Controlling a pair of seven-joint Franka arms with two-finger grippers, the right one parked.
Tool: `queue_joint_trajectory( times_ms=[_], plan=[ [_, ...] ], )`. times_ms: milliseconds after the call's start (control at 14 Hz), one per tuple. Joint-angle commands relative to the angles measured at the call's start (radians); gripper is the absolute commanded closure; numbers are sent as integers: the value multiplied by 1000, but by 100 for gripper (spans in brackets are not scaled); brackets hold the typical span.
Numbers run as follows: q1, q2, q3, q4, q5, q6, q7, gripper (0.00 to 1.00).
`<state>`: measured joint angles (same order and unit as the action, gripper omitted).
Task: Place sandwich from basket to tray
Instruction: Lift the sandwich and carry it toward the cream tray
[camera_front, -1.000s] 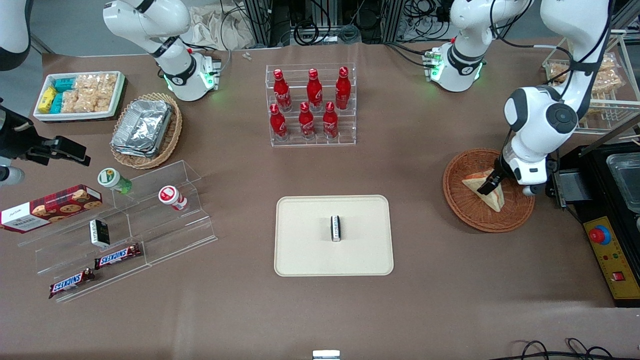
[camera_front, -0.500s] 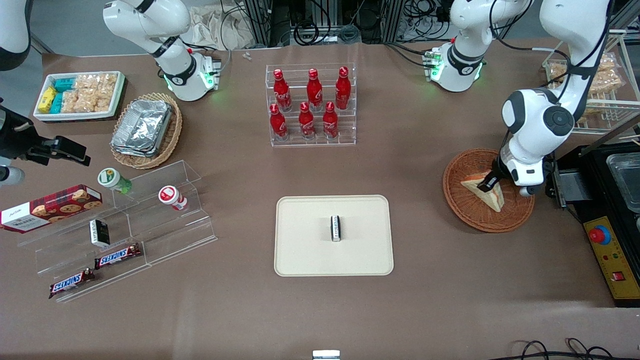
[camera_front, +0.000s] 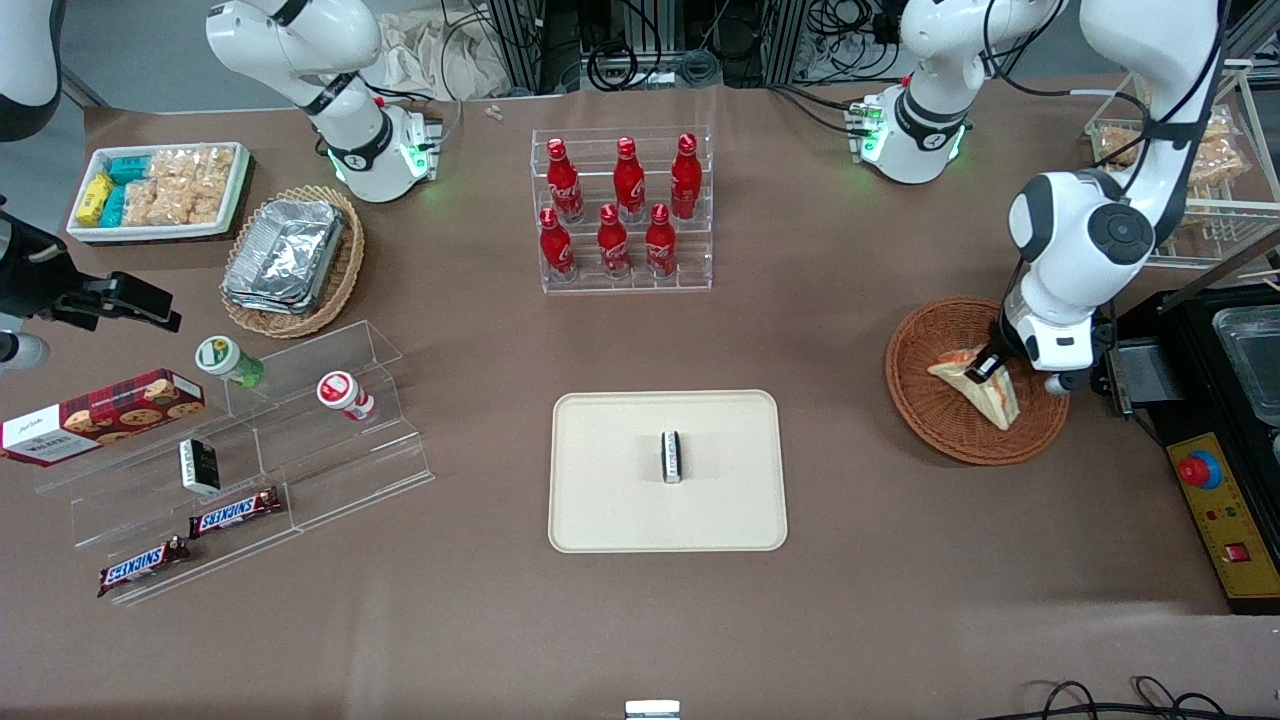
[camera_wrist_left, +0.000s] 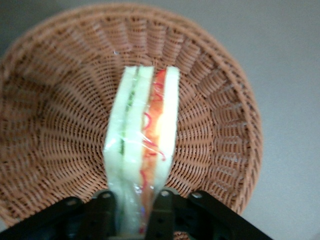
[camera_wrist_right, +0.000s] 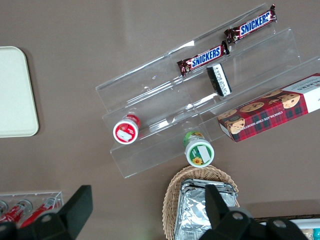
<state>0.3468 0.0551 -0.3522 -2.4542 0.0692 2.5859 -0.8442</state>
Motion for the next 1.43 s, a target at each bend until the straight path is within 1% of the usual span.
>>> queue_joint_trajectory(
  times_ms=[0, 143, 214, 286, 357, 500, 643, 714, 786, 857, 929, 1071, 1143, 1214, 1286, 1357],
  plan=[
    [-2, -105, -39, 139, 31, -276, -30, 100],
    [-2, -95, -66, 370, 9, -572, 16, 100],
    [0, -81, -94, 482, -14, -683, 51, 100],
    [0, -61, -111, 580, -22, -767, 103, 100],
    [-2, -38, -132, 663, -22, -829, 167, 100],
    [-2, 58, -216, 835, -25, -920, 313, 100],
    [-2, 203, -330, 955, -17, -945, 338, 100],
    [-3, 274, -397, 972, 6, -932, 314, 100],
    [-26, 346, -442, 983, 56, -888, 277, 100],
    [-82, 412, -444, 997, 119, -832, 239, 100],
    [-151, 470, -438, 1014, 186, -795, 185, 100],
    [-277, 639, -410, 1107, 341, -748, 64, 100],
    [-334, 714, -404, 1153, 397, -735, 3, 100],
    [-379, 779, -378, 1193, 443, -701, -63, 100],
    [-414, 816, -354, 1205, 464, -664, -85, 100],
    [-439, 834, -322, 1204, 469, -626, -81, 100]
  ],
)
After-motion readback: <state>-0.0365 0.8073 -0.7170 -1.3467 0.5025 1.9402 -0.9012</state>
